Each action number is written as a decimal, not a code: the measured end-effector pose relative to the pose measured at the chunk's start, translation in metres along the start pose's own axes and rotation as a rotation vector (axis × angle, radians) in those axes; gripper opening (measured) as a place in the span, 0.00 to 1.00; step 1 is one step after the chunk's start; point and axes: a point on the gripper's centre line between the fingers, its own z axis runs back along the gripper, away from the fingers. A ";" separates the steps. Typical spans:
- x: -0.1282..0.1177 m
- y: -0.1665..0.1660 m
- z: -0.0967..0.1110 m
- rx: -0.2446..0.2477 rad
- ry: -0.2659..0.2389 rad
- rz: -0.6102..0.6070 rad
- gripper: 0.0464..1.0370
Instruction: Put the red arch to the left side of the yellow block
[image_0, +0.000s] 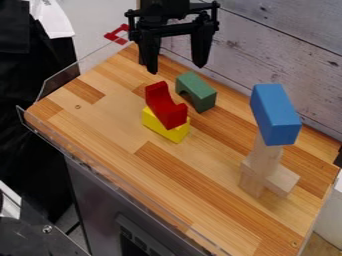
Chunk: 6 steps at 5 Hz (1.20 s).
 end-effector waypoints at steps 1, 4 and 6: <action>0.000 0.001 -0.009 0.022 0.026 0.004 0.96; 0.020 0.001 -0.035 0.025 0.022 0.051 0.96; 0.020 0.003 -0.058 -0.003 0.082 0.069 0.96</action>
